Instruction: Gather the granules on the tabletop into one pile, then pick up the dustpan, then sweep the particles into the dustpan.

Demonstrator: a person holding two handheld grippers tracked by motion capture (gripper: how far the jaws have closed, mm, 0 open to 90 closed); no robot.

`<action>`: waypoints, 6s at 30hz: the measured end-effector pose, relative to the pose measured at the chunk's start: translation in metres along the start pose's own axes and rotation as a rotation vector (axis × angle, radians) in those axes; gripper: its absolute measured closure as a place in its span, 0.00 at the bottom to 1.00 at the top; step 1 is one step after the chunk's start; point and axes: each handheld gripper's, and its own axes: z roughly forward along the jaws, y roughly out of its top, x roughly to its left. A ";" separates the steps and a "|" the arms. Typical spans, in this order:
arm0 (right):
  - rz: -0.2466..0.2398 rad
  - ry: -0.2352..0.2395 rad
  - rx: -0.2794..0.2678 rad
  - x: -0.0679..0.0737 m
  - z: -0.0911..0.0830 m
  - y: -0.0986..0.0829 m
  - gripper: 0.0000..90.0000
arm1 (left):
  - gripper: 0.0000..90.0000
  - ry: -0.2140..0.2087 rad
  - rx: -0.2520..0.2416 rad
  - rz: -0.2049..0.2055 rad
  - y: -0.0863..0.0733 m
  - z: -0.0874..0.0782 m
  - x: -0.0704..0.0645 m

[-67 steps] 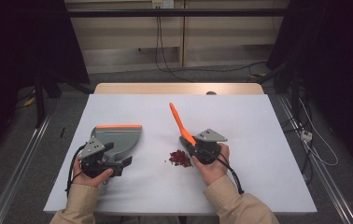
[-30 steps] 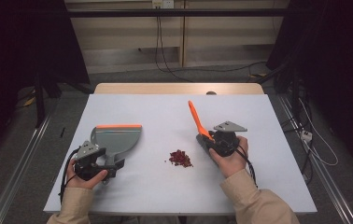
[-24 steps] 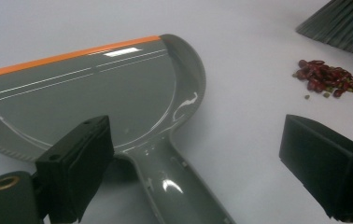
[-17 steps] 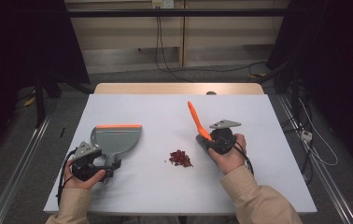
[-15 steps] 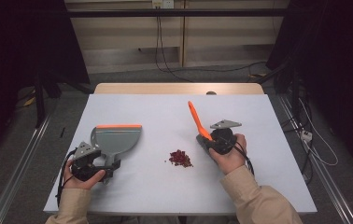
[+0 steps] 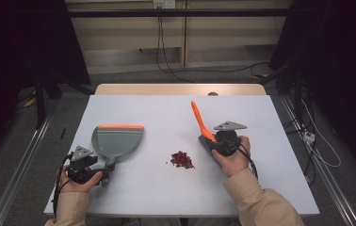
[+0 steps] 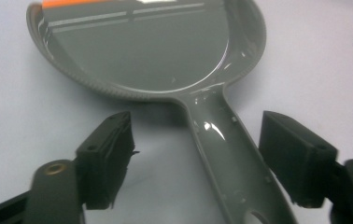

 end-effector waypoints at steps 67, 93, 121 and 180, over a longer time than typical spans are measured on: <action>0.014 0.026 -0.064 0.001 0.002 0.002 0.79 | 0.70 -0.354 0.213 0.390 0.013 -0.020 -0.034; -0.024 0.039 -0.055 0.022 0.016 0.002 0.79 | 0.70 -0.445 0.280 0.454 0.004 -0.009 -0.045; -0.062 0.045 -0.064 0.046 0.019 0.001 0.79 | 0.69 -0.483 0.299 0.477 0.010 0.008 -0.064; -0.040 0.120 -0.067 0.078 0.020 -0.001 0.79 | 0.69 -0.490 0.306 0.455 0.016 0.020 -0.074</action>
